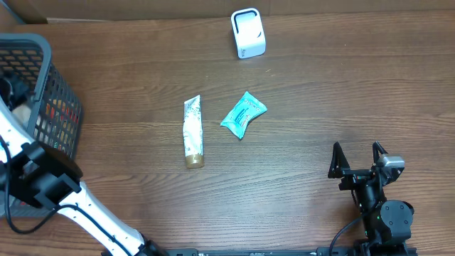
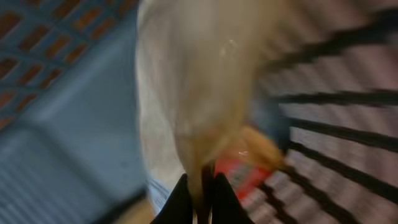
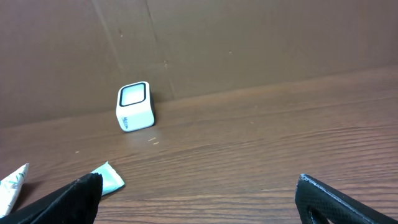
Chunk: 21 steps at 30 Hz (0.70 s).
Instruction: Scan the item barcode
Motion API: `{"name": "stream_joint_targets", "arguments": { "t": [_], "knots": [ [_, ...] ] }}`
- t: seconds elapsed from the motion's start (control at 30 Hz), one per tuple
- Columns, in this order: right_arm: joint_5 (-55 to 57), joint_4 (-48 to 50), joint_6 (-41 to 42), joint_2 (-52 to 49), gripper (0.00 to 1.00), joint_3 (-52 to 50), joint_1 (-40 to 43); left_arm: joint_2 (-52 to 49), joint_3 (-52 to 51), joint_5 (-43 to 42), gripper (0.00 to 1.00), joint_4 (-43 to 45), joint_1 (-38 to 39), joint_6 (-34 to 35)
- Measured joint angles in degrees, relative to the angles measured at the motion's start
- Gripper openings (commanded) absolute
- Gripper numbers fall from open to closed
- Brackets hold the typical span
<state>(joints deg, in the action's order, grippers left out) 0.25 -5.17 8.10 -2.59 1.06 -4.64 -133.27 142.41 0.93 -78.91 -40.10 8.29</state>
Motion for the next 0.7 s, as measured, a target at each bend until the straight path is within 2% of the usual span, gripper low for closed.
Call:
{"name": "stream_joint_targets", "arguments": {
  "t": [0.17, 0.4, 0.43, 0.57, 0.63, 0.7],
  "knots": [
    [0.02, 0.04, 0.0, 0.0, 1.0, -0.02, 0.0, 2.6, 3.52, -5.86, 0.04, -3.41, 0.28, 0.17],
    [0.0, 0.02, 0.0, 0.0, 1.0, 0.0, 0.0, 7.34, 3.93, -8.04, 0.04, -6.51, 0.26, 0.35],
    [0.0, 0.02, 0.0, 0.0, 1.0, -0.02, 0.0, 7.74, 4.02, -7.98, 0.09, -7.08, 0.26, 0.35],
    [0.0, 0.02, 0.0, 0.0, 1.0, 0.0, 0.0, 8.02, 3.3, -6.01, 0.64, -7.58, 0.26, 0.33],
    [0.0, 0.02, 0.0, 0.0, 1.0, -0.02, 0.0, 8.02, 1.36, -4.83, 0.8, -6.4, 0.26, 0.52],
    [0.0, 0.04, -0.02, 0.0, 1.0, 0.0, 0.0, 8.0, -1.18, -3.54, 0.83, -4.5, 0.11, 0.61]
  ]
}}
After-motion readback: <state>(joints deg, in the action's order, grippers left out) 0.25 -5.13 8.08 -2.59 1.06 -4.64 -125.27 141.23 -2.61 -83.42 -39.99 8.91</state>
